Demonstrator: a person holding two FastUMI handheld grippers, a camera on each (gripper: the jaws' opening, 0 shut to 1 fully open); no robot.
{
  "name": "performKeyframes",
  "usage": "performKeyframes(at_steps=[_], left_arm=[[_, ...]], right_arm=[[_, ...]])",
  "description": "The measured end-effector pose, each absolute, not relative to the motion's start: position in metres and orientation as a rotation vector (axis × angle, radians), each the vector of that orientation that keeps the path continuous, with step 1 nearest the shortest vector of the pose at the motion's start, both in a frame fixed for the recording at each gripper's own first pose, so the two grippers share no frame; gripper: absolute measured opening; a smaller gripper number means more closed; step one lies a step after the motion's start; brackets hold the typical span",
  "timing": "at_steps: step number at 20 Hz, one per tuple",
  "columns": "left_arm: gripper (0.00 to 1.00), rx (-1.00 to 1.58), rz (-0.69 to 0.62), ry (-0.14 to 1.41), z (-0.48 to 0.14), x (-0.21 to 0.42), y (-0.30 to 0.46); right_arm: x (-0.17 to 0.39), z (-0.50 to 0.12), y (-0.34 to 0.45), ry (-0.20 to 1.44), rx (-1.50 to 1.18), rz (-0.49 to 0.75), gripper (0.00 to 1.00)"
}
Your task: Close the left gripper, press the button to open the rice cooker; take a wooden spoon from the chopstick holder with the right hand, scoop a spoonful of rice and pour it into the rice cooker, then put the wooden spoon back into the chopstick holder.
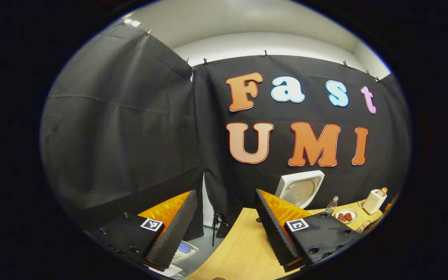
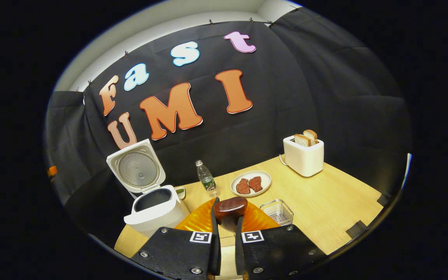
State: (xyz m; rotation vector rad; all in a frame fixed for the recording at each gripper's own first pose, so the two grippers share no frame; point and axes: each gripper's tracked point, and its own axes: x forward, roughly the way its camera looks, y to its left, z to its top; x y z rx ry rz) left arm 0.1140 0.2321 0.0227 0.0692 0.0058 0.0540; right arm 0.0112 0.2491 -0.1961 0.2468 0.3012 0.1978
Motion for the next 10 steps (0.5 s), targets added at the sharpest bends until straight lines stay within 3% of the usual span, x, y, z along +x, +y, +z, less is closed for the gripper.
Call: performKeyframes(at_steps=[10], left_arm=[[1.00, 0.100, 0.008, 0.021, 0.016, 0.123, 0.246]], right_arm=[[-0.016, -0.257, 0.277, 0.372, 0.020, 0.179, 0.14]])
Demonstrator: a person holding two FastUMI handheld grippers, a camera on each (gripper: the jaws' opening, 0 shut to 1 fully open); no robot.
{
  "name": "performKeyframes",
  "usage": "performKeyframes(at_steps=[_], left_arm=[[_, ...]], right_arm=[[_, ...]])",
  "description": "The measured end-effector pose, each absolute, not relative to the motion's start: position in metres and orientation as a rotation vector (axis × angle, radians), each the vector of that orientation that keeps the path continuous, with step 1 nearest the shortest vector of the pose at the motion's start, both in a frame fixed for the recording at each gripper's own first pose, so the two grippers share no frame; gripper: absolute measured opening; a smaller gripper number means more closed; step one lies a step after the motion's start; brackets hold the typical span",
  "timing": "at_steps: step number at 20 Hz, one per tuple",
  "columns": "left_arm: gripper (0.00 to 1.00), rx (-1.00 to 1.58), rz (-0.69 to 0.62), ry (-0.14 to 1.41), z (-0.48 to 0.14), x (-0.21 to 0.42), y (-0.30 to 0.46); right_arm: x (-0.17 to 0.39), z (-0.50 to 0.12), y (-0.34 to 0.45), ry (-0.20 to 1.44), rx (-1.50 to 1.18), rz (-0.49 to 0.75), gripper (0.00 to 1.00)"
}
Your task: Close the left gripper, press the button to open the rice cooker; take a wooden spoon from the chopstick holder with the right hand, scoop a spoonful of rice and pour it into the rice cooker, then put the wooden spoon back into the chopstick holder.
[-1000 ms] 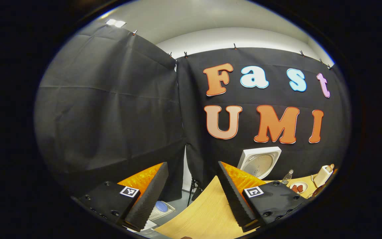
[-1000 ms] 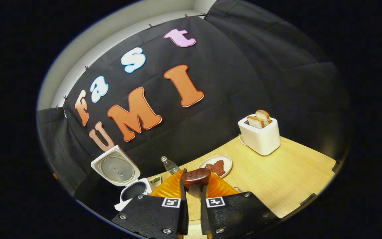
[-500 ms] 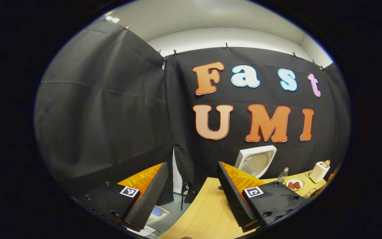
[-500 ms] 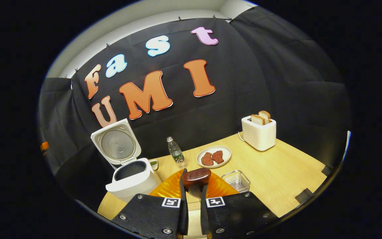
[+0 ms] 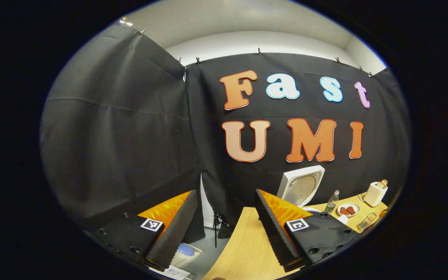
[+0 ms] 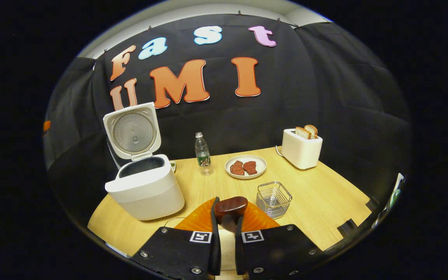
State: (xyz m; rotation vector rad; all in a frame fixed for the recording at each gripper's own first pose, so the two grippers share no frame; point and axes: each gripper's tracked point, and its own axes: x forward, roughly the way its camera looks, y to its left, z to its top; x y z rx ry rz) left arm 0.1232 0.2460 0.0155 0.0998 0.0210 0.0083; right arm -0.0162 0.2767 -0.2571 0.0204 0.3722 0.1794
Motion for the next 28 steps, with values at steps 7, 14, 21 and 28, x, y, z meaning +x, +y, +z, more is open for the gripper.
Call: performKeyframes(at_steps=[7, 14, 21, 28], left_arm=[[1.00, 0.105, 0.002, 0.029, 0.010, 0.124, 0.248], [0.99, 0.110, -0.020, 0.049, -0.002, 0.125, 0.247], [0.99, 0.095, -0.029, 0.049, -0.006, 0.129, 0.246], [1.00, 0.072, -0.053, 0.052, -0.008, 0.135, 0.236]], right_arm=[[-0.032, -0.283, 0.285, 0.372, -0.042, 0.165, 0.14], [-0.043, -0.310, 0.287, 0.433, 0.196, 0.129, 0.14], [-0.043, -0.314, 0.286, 0.462, 0.531, 0.107, 0.14], [-0.041, -0.312, 0.291, 0.509, 0.497, 0.096, 0.17]])
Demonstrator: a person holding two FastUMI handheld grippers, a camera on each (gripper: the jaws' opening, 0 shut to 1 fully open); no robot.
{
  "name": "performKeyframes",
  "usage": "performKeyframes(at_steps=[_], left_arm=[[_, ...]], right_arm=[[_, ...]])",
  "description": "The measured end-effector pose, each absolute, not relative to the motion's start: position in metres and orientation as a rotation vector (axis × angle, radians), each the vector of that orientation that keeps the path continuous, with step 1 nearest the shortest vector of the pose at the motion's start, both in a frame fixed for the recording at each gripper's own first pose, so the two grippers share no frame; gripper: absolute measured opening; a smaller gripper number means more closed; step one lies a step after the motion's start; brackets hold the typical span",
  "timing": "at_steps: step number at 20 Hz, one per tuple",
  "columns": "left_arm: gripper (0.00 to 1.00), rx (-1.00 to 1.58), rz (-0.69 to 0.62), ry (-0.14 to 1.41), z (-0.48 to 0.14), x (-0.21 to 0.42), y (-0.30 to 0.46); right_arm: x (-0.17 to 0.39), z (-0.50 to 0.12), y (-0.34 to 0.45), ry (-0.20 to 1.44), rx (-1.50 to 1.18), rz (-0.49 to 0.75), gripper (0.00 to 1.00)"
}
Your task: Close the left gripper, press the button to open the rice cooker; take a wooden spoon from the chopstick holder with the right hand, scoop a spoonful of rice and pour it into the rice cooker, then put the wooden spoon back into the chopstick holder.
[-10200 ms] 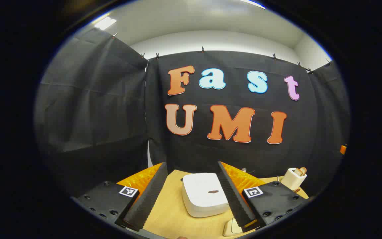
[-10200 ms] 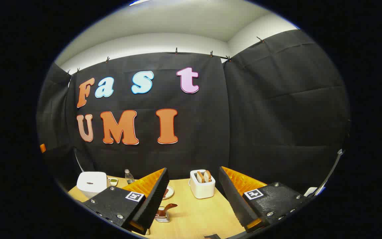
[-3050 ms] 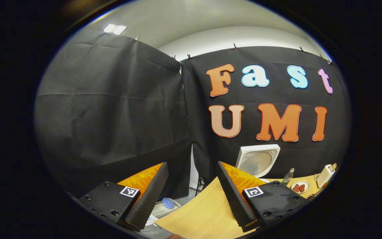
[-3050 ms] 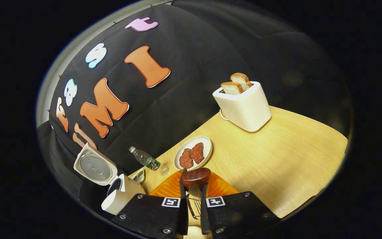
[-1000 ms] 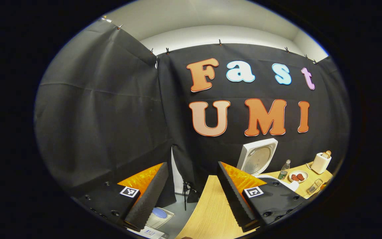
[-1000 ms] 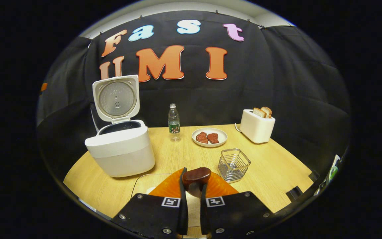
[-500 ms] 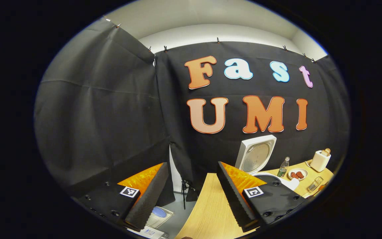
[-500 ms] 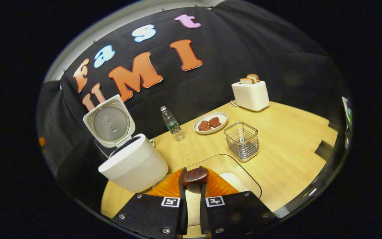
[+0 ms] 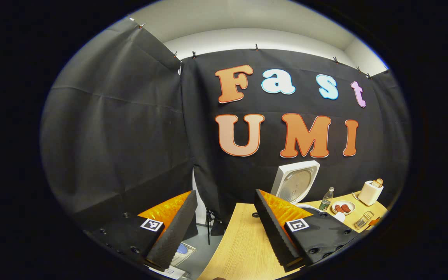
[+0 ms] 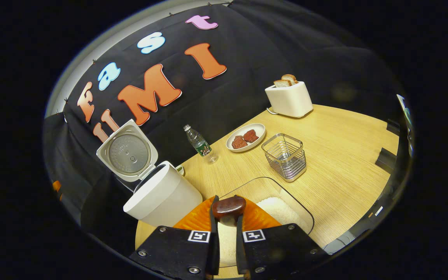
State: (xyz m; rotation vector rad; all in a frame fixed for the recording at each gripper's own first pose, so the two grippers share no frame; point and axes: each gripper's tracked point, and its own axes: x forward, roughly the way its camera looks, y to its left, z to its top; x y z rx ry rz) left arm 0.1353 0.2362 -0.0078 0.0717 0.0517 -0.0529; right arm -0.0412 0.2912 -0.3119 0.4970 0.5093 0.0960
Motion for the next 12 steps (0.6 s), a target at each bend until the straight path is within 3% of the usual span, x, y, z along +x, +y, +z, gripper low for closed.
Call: performKeyframes(at_steps=[12], left_arm=[[0.99, 0.096, -0.028, 0.027, -0.0005, 0.1359, 0.2420]], right_arm=[[-0.0354, -0.3181, 0.2923, 0.601, 0.924, 0.058, 0.17]])
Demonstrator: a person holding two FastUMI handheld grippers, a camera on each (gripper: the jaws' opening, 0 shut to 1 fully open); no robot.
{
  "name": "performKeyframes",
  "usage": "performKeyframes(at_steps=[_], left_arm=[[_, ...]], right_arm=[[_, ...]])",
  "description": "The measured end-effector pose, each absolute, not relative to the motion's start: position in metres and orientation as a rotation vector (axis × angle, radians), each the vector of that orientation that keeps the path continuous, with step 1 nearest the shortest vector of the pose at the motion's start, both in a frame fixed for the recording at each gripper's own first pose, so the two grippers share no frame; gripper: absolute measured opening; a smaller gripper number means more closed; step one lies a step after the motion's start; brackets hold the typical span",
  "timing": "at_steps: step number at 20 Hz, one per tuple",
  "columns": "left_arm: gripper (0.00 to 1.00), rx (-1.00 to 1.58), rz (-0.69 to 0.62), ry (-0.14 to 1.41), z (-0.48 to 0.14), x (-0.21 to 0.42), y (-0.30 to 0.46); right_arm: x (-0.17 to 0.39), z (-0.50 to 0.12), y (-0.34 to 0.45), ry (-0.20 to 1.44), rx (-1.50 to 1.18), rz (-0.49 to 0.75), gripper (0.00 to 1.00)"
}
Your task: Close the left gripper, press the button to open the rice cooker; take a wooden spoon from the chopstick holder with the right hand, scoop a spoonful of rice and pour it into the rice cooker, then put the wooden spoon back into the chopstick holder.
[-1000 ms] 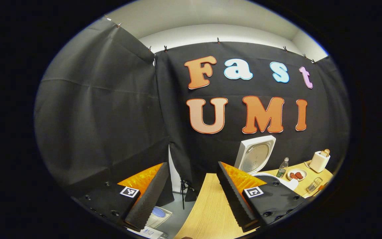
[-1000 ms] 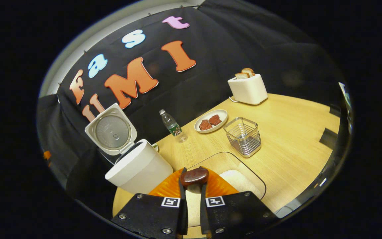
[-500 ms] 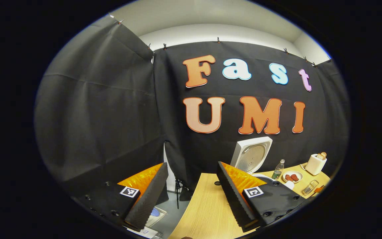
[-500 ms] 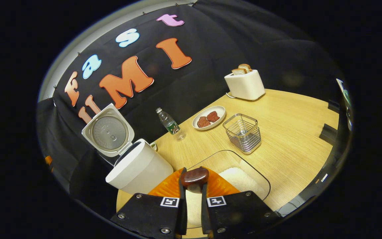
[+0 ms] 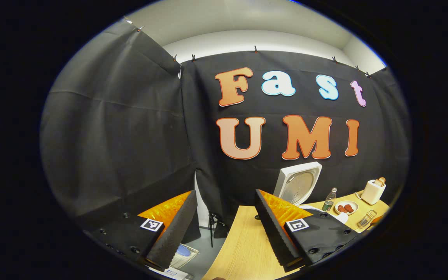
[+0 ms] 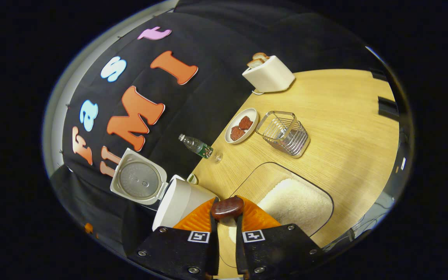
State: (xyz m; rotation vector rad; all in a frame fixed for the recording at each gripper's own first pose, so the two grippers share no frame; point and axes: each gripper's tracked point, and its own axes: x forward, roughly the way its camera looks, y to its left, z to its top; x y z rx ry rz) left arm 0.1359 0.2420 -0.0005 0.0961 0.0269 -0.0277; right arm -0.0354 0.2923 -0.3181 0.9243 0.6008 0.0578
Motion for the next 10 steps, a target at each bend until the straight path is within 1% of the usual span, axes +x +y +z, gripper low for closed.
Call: performKeyframes(at_steps=[4, 6, 10], left_arm=[[0.99, 0.085, -0.026, 0.025, 0.001, 0.136, 0.241], [1.00, 0.084, -0.020, 0.017, 0.004, 0.136, 0.243], [0.99, 0.085, -0.009, 0.021, 0.001, 0.136, 0.245]], right_arm=[[-0.041, -0.324, 0.281, 0.613, 1.120, 0.039, 0.17], [-0.044, -0.326, 0.273, 0.610, 1.155, 0.018, 0.16], [-0.041, -0.317, 0.253, 0.590, 1.191, -0.013, 0.16]])
